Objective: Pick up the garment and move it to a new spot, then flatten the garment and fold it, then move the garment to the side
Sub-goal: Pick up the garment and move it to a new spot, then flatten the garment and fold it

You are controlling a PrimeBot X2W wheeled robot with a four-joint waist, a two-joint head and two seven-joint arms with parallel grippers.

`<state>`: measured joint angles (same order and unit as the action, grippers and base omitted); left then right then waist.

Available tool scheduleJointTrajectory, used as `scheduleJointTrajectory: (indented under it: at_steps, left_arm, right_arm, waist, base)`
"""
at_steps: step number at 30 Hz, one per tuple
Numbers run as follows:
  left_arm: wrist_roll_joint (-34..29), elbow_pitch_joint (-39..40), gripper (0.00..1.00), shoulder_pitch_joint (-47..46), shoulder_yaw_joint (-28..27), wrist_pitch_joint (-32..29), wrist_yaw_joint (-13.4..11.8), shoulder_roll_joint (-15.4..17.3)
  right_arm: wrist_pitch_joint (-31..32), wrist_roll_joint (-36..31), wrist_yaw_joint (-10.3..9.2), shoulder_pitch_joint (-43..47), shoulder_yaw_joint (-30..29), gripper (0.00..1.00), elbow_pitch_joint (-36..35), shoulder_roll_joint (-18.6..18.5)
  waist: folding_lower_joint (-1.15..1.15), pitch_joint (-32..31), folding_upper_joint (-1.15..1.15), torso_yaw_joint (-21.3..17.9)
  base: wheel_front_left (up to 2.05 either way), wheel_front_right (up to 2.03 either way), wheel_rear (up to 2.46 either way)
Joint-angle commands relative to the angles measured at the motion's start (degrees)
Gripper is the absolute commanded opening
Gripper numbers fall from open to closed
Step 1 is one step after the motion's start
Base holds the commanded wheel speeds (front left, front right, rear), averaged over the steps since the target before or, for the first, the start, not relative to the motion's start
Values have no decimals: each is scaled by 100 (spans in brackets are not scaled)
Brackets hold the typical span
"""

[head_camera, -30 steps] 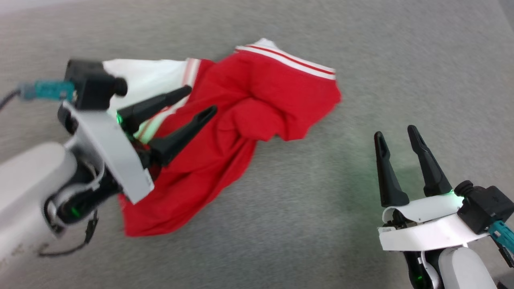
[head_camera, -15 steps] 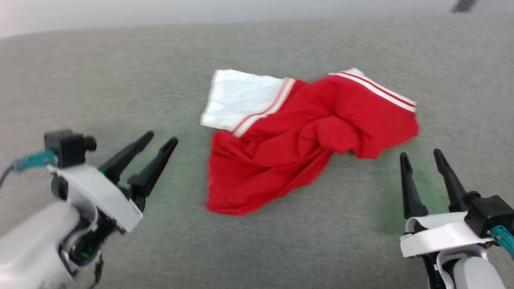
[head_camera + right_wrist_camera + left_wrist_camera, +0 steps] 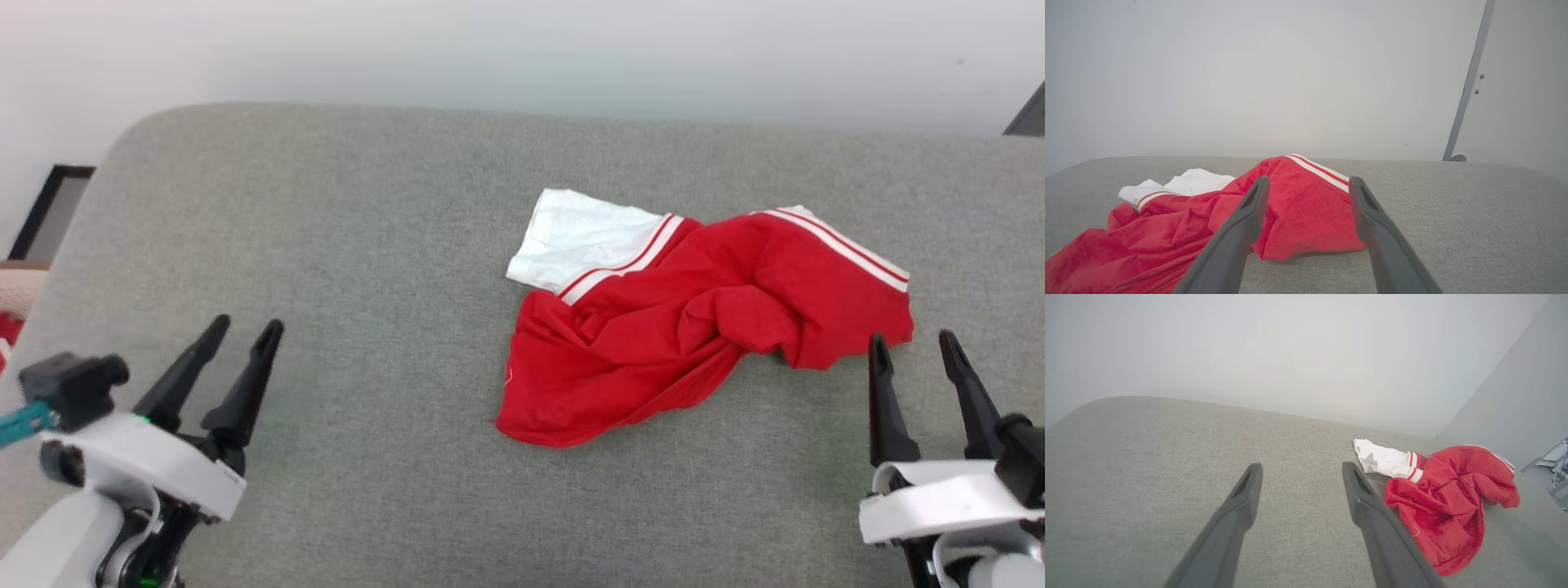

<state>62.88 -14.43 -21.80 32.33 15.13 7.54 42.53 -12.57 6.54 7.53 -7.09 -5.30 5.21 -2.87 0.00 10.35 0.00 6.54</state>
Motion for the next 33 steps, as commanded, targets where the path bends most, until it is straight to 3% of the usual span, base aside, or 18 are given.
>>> scheduleJointTrajectory:
  at_steps: [1, 2, 9, 15, 23, 33]
  left_arm:
    - [-380, 39, 100, 298, -445, -1, -11, -152]
    - [-380, 39, 100, 298, -445, -1, -11, -152]
    - [-1907, 457, 100, 1092, -1765, -1, -11, -542]
    - [-2590, 853, 100, 1676, -2576, -1, -11, -948]
    - [-2825, 899, 100, 1982, -2724, -1, -11, -1112]
    - [-2870, 978, 100, 1961, -2701, -1, -11, -1061]
  right_arm:
    - [10, 61, -8, 152, -86, 100, -59, -3]
    - [10, 61, -8, 152, -86, 100, -59, -3]
    - [-1, 176, -8, 314, -292, 100, -311, -2]
    - [-19, 313, -8, 421, -357, 100, -502, -1]
    - [-113, 407, -8, 455, -295, 100, -426, -2]
    - [-169, 414, -8, 407, -258, 100, -416, -2]
  waist:
    - [0, -184, 0, 28]
    - [0, -184, 0, 28]
    - [0, -372, 0, -121]
    - [0, -452, 0, -242]
    - [0, -381, 0, -363]
    - [0, -320, 0, -420]
  base:
    - [0, 0, 0]
    - [0, 0, 0]
    - [0, 0, 0]
    - [0, 0, 0]
    - [0, 0, 0]
    - [0, 0, 0]
